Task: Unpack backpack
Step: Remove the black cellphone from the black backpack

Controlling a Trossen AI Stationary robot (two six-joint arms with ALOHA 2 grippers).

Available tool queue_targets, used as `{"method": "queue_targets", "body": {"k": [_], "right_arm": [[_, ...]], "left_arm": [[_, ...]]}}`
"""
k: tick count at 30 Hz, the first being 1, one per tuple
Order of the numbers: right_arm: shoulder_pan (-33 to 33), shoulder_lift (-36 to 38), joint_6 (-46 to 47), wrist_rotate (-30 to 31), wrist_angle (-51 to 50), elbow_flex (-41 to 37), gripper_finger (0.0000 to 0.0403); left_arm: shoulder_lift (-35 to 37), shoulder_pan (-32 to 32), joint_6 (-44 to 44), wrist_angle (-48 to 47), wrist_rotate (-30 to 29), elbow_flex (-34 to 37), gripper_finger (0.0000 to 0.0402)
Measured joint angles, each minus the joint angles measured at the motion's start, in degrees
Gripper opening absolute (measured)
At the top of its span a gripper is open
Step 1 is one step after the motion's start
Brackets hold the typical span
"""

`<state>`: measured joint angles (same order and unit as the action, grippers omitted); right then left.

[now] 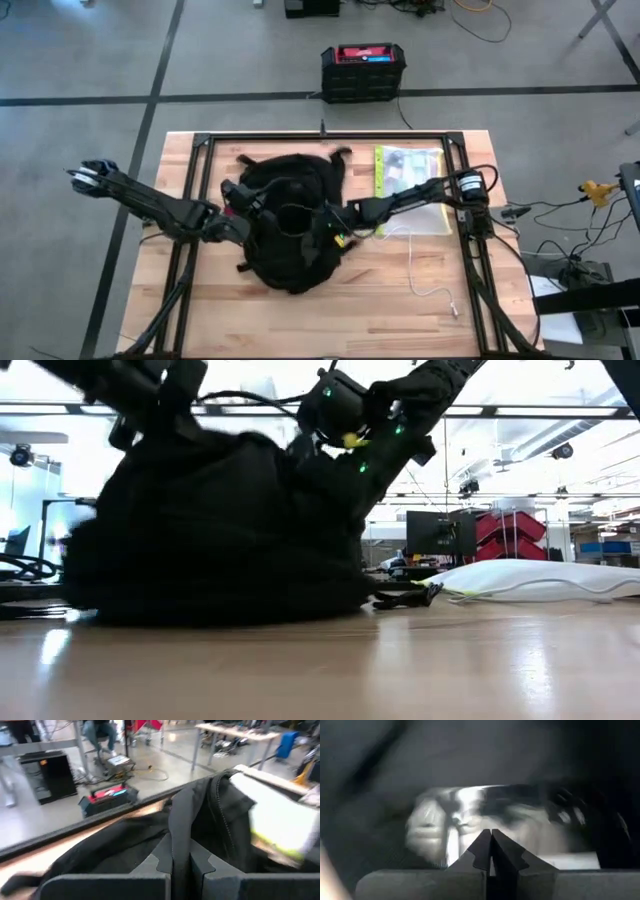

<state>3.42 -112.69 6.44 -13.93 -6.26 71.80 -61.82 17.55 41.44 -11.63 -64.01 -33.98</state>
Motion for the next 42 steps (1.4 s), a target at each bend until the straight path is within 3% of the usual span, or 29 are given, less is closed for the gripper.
{"method": "queue_targets", "body": {"k": [2,8,15,20,27,33,38,42], "right_arm": [[1.65,2.40,-2.76,0.50,-0.17,0.01,0.0000],[4.35,5.61,-12.29,13.58,-1.10,0.25,0.0000],[5.53,3.56,-20.31,18.11,0.13,0.23,0.0028],[5.48,0.62,-24.15,18.54,3.86,2.74,0.0092],[6.83,-2.48,-32.13,17.04,-4.23,4.09,0.0167],[8.77,-0.54,-33.58,20.14,-9.56,3.97,0.0202],[8.85,-1.83,-36.09,20.17,-10.65,4.12,0.0212],[9.10,-4.08,-38.36,28.79,-6.10,4.01,0.0210]], "left_arm": [[-0.96,-0.85,2.09,0.17,-0.14,2.38,0.0001],[-5.37,-3.20,14.06,0.72,3.65,10.34,0.0001],[-16.55,-3.17,25.83,11.22,8.20,17.05,0.0001],[-27.03,-3.18,26.14,23.76,6.56,17.18,0.0001],[-37.02,-3.05,29.61,30.97,3.29,16.06,0.0000],[-38.40,-2.76,30.27,31.74,1.48,15.90,0.0000],[-38.42,-2.64,25.18,35.61,1.50,16.11,0.0000],[-38.49,-2.26,19.81,38.33,1.60,16.33,0.0000]]}}
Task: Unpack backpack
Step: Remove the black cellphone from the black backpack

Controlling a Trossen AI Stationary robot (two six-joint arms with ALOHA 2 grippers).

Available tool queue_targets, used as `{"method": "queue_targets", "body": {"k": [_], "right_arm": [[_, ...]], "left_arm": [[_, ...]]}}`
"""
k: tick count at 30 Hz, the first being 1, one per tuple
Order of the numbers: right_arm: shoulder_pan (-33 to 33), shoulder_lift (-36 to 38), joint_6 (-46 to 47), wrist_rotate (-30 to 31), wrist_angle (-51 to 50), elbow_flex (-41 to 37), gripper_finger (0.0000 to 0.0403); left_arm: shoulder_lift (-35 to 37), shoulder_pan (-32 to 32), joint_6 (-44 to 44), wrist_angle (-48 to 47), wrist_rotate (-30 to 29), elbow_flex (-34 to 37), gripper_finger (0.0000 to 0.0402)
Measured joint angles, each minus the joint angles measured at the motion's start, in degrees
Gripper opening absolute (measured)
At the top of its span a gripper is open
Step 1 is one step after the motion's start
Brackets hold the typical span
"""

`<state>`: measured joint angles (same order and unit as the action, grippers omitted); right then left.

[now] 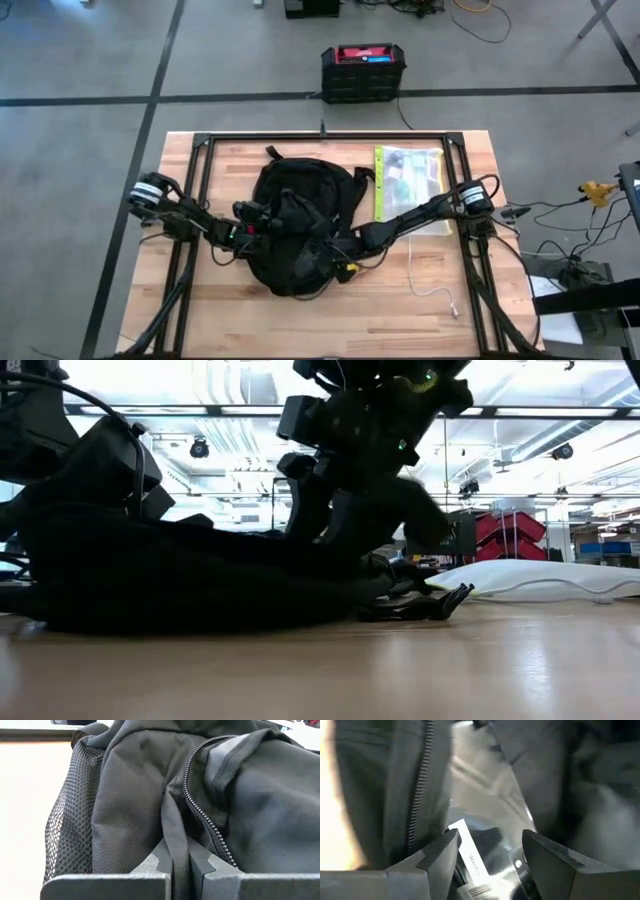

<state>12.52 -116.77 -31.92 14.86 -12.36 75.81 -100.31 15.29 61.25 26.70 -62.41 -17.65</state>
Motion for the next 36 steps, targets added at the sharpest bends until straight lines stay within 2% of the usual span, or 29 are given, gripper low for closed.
{"method": "queue_targets", "body": {"k": [5,7,10,15,20,26,30,36], "right_arm": [[-0.53,-1.32,-3.60,9.75,9.72,-0.28,0.0196],[-0.71,-1.16,-5.34,10.19,10.69,-0.33,0.0192],[-0.82,-0.30,-7.13,6.73,7.66,-0.19,0.0187],[-1.15,0.17,-4.62,-1.53,-5.34,3.72,0.0186],[-1.43,0.20,-3.43,-8.03,-9.33,5.42,0.0186],[-1.40,1.55,-2.43,-7.79,-12.03,5.96,0.0186],[-1.50,3.49,-2.09,-7.35,-12.02,6.87,0.0186],[-1.68,3.96,0.57,-8.54,-12.34,6.95,0.0186]], "left_arm": [[-0.04,0.46,-3.53,0.54,0.27,-0.17,0.0000],[-0.04,0.49,-4.40,0.74,0.58,-0.22,0.0000],[-0.04,0.68,-6.57,1.26,1.81,-0.35,0.0000],[0.22,0.75,-10.01,1.92,3.13,-0.44,0.0000],[0.35,0.81,-11.19,2.59,3.91,-0.44,0.0000],[1.34,0.78,-12.46,2.48,4.54,-0.39,0.0000],[6.88,0.79,-21.10,1.61,6.42,0.01,0.0000],[21.80,0.81,-39.50,1.07,8.53,0.00,0.0012]]}}
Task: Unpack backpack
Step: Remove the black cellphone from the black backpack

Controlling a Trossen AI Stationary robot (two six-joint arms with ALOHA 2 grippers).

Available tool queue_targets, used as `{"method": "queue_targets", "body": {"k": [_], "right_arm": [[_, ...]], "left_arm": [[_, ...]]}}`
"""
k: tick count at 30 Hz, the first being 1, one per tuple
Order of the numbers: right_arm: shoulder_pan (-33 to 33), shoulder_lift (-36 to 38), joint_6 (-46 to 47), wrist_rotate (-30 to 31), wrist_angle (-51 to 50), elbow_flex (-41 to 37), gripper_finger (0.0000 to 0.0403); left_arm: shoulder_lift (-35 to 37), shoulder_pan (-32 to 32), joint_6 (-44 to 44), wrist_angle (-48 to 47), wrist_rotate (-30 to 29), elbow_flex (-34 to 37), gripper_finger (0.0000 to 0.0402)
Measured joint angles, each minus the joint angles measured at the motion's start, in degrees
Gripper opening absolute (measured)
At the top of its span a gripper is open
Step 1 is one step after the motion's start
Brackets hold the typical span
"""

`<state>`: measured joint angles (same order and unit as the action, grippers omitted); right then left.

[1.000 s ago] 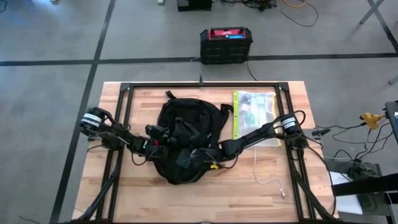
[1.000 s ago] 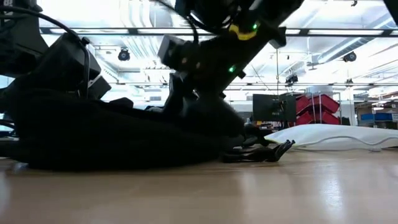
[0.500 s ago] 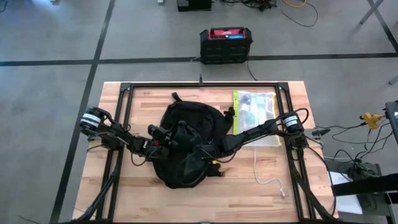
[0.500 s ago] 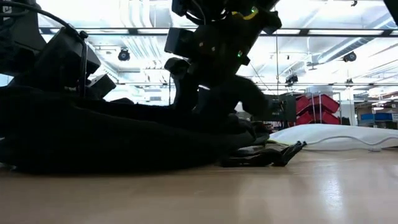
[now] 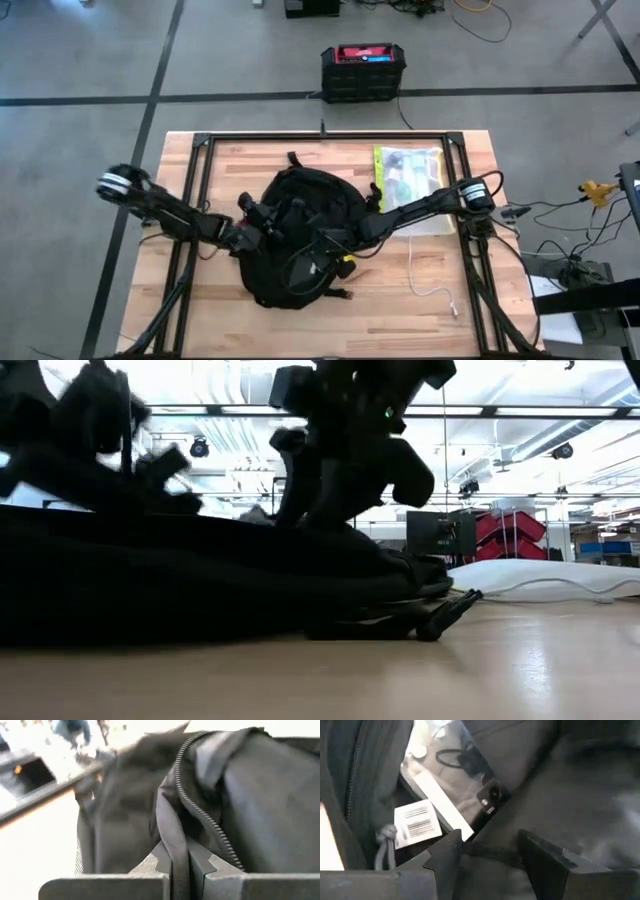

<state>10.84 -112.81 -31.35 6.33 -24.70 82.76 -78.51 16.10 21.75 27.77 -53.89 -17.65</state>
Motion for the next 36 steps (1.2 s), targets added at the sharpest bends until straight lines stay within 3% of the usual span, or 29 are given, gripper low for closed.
{"method": "queue_targets", "body": {"k": [4,11,16,20,23,27,33,36], "right_arm": [[1.11,0.08,4.14,-3.65,0.34,0.00,0.0186],[3.89,-0.46,6.77,-2.94,2.53,-1.54,0.0186],[4.02,-3.42,6.95,-0.85,5.01,-2.29,0.0186],[3.16,-5.24,8.47,1.07,7.03,-2.29,0.0186],[1.98,-5.41,10.95,1.16,7.94,-2.27,0.0186],[0.68,-5.39,11.83,1.33,7.86,-2.27,0.0186],[-0.32,-5.41,9.08,1.33,8.18,-2.29,0.0186],[-0.40,-5.45,7.83,1.98,8.69,-2.29,0.0186]], "left_arm": [[10.12,0.08,-9.04,-1.53,4.38,-0.08,0.0039],[27.83,0.89,-18.93,-11.66,9.33,-0.13,0.0129],[38.95,4.43,-18.57,-15.39,13.08,-0.31,0.0196],[41.66,9.56,-12.38,-16.57,19.40,-0.31,0.0231],[37.63,14.74,-7.18,-16.41,19.99,-0.33,0.0239],[25.61,19.03,0.13,-16.49,15.19,-0.31,0.0232],[5.31,16.88,3.91,-16.00,8.35,-1.36,0.0200],[-2.38,14.09,3.94,-15.60,7.91,-2.37,0.0184]]}}
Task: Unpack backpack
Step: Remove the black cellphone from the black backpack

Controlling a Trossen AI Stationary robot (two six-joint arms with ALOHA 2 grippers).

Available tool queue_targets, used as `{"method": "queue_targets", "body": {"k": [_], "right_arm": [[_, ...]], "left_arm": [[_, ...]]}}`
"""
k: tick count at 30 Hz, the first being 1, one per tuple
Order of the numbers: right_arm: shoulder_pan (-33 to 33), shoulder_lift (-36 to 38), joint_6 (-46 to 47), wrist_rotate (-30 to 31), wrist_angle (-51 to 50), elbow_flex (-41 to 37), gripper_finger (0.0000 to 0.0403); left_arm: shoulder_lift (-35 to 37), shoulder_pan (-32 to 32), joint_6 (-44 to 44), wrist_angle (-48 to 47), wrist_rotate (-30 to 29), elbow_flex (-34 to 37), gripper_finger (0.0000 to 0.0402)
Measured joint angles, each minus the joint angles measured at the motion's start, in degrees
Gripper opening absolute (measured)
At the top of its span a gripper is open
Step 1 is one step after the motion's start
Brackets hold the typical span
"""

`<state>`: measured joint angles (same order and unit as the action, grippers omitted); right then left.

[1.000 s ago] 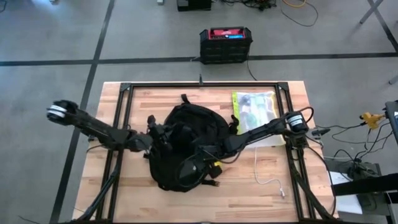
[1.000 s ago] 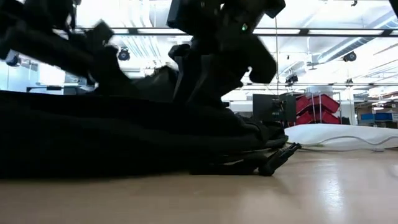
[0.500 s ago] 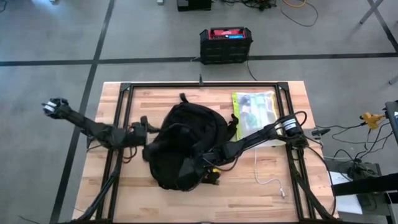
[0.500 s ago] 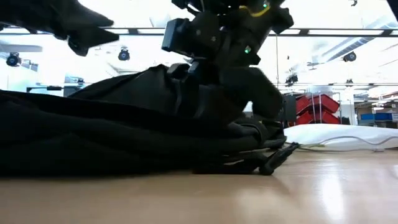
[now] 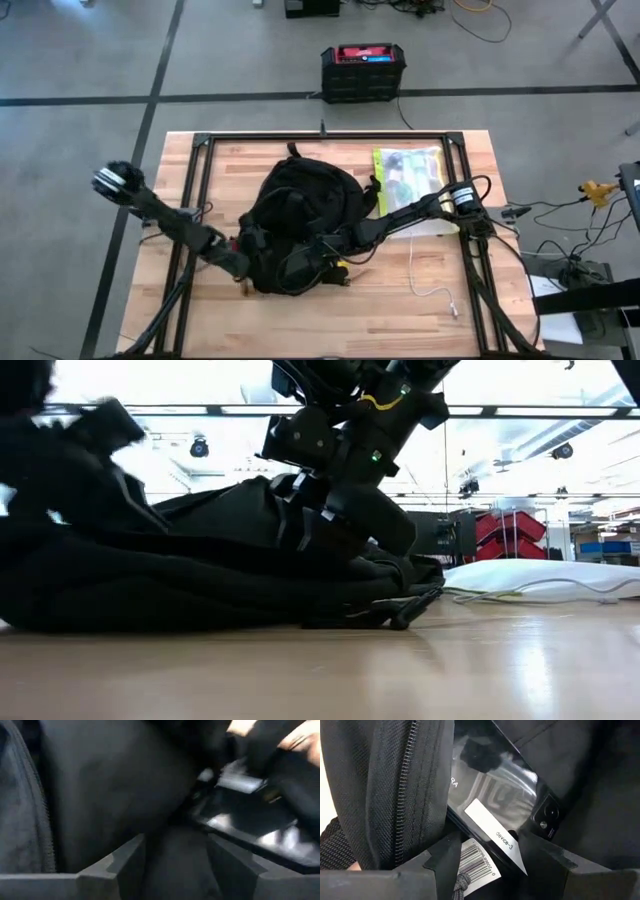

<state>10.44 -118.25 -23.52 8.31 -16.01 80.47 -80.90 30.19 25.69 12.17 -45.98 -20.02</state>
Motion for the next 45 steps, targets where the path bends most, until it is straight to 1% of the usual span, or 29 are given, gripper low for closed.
{"method": "queue_targets", "body": {"k": [2,5,8,11,15,19,21,24,28,32,34,36,38,41,42,45], "right_arm": [[0.02,-0.07,-1.44,1.36,0.45,-0.05,0.0186],[-0.02,-0.07,-3.41,2.21,2.01,-0.36,0.0186],[-0.21,-0.09,-5.00,1.49,4.70,-0.52,0.0186],[-0.09,-0.16,-6.37,0.87,5.56,-0.56,0.0186],[-0.15,-0.16,-7.97,2.44,6.40,-0.57,0.0186],[0.02,-0.16,-9.92,6.74,7.18,-0.03,0.0186],[-0.12,-0.16,-10.65,10.30,9.18,0.55,0.0186],[-0.44,-0.05,-11.25,11.81,9.09,0.61,0.0186],[-0.77,-0.05,-10.99,11.01,8.32,0.57,0.0186],[-1.18,-0.92,-9.19,7.33,8.17,0.52,0.0181],[-1.19,-2.11,-8.60,7.39,8.24,0.70,0.0169],[-1.41,-3.28,-7.45,7.33,8.12,0.76,0.0145],[-1.44,-3.81,-6.42,7.42,7.94,0.91,0.0105],[-1.19,-3.34,-5.62,8.31,7.00,1.01,0.0030],[-0.88,-3.01,-5.61,8.74,6.19,1.06,0.0020],[0.45,-1.15,-4.67,11.47,2.33,2.26,0.0026]], "left_arm": [[-4.81,-1.93,0.11,1.60,1.85,-0.51,0.0173],[-11.74,-3.86,-0.12,7.62,4.62,-1.35,0.0157],[-17.53,-4.19,-0.40,14.74,4.49,-2.13,0.0143],[-20.81,-4.24,-1.93,20.44,4.36,-2.39,0.0129],[-21.14,-4.24,-2.23,21.72,4.43,-2.23,0.0115],[-20.88,-4.24,-2.22,21.74,4.68,-2.13,0.0107],[-20.88,-4.24,-2.32,22.00,5.06,-2.16,0.0104],[-20.88,-4.24,-2.36,22.28,5.20,-2.15,0.0104],[-20.49,-4.24,-2.88,22.24,5.40,-2.11,0.0107],[-20.31,-4.21,-3.15,22.39,5.91,-2.08,0.0103],[-20.29,-4.19,-3.19,22.53,6.23,-2.08,0.0100],[-19.76,-4.19,-3.28,22.38,6.44,-2.06,0.0098],[-18.81,-4.20,-3.61,22.06,6.87,-2.01,0.0096],[-16.23,-4.21,-4.73,20.61,7.99,-1.80,0.0093],[-15.16,-4.21,-5.25,19.39,8.40,-1.80,0.0092],[-12.24,-4.24,-5.56,14.88,8.86,-1.79,0.0089]]}}
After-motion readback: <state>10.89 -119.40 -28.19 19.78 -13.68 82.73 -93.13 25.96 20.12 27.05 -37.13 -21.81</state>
